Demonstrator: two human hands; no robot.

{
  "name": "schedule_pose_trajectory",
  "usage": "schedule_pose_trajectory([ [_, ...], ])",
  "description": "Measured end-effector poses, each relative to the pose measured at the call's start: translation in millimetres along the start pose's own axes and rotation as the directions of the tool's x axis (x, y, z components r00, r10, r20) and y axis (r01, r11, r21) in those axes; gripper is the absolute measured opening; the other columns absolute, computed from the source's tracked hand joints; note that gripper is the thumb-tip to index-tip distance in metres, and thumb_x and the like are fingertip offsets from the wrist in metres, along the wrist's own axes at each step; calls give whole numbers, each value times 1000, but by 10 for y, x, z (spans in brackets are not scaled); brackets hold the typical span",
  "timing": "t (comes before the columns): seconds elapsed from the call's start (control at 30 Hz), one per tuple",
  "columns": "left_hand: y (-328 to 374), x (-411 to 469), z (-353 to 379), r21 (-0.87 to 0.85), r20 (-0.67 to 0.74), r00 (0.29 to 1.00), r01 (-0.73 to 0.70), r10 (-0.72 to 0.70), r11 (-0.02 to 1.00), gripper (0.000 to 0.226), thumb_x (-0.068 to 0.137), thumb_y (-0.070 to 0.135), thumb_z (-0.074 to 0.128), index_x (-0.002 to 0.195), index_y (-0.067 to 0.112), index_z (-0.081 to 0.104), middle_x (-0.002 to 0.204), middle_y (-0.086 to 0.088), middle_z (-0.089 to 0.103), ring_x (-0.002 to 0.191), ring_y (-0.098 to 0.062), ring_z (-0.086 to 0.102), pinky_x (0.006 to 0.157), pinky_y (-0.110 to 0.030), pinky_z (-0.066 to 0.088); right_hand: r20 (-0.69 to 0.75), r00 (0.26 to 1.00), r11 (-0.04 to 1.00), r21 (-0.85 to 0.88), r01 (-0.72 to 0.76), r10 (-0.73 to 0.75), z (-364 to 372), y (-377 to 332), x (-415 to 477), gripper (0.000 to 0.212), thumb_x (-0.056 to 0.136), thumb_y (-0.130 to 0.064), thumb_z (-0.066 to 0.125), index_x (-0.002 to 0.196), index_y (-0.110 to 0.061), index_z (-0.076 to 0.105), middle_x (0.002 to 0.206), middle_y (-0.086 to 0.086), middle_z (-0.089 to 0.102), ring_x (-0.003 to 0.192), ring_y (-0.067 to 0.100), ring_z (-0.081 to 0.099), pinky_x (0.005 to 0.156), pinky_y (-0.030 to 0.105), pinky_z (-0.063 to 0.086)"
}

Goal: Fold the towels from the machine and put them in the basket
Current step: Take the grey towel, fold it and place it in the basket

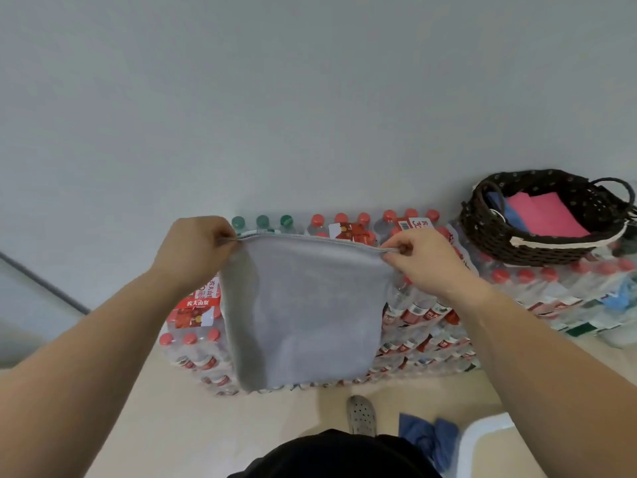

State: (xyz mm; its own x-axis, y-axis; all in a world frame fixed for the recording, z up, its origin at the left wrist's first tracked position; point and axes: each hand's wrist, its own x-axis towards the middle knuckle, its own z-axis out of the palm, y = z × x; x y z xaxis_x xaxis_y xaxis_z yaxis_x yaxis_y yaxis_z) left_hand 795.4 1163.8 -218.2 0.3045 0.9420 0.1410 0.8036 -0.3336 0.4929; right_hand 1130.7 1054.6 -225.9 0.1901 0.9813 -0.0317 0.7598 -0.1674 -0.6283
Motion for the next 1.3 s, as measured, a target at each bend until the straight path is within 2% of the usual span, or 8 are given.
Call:
schedule_pose_trajectory([
  [0.17,-42,174,-156,-108,495,869,76,-13,991,10,81,17,82,76,14,73,68,-3,72,58,-9,63,59,-18,48,-25,999,999,20,-27,28,-53,-70,149,13,93,-22,66,85,-33,71,77,-12,68,67,7,62,61,26,46],
  [0.3,-145,262,-323,-259,764,642,213,64,942,5,82,4,78,80,5,74,70,-9,69,65,-18,64,59,-23,52,586,809,998,7,-61,46,-310,-199,155,7,90,-20,72,88,-23,78,77,-6,72,67,8,61,62,25,51],
  [0.37,-198,282,-359,-295,819,567,288,86,911,4,83,2,76,85,0,73,77,-17,72,68,-24,67,62,-31,56,630,776,997,41,-66,26,-391,-213,176,8,91,-17,71,88,-20,78,74,-5,70,62,6,58,60,21,48],
  [0.47,-251,335,-231,-252,537,842,217,-50,943,8,86,13,77,79,10,74,72,-6,73,64,-21,68,65,-36,57,277,959,996,35,-77,65,-345,-144,331,7,91,-21,71,88,-24,77,78,-4,74,66,13,66,65,31,55],
  [0.6,-202,421,-18,-75,137,985,112,-101,991,8,86,20,75,80,16,73,79,1,71,79,-24,66,72,-34,52,428,898,994,-81,-71,99,-235,-107,459,7,91,-23,71,86,-26,75,71,-15,70,63,-1,61,65,20,47],
  [0.8,-207,604,233,64,97,973,205,-211,977,3,88,24,72,86,22,74,77,7,57,75,-19,55,63,-28,38,59,993,987,-133,-90,99,101,11,791,9,93,-23,65,86,-29,66,88,-5,65,77,15,60,64,27,41],
  [1.0,-317,785,562,-39,199,884,439,-424,898,6,87,21,74,89,15,74,70,5,61,55,-16,55,53,-24,42,88,984,947,-297,-121,153,406,210,1148,10,99,-24,53,97,-23,62,90,-1,62,81,23,59,71,34,46],
  [1.3,-316,1215,1044,-355,275,695,716,-664,601,12,93,4,53,89,14,59,73,-20,71,50,-31,66,41,-29,49,328,760,634,419,-650,562,711,361,1611,12,103,-10,37,106,-17,47,81,19,70,56,26,64,48,27,48],
])
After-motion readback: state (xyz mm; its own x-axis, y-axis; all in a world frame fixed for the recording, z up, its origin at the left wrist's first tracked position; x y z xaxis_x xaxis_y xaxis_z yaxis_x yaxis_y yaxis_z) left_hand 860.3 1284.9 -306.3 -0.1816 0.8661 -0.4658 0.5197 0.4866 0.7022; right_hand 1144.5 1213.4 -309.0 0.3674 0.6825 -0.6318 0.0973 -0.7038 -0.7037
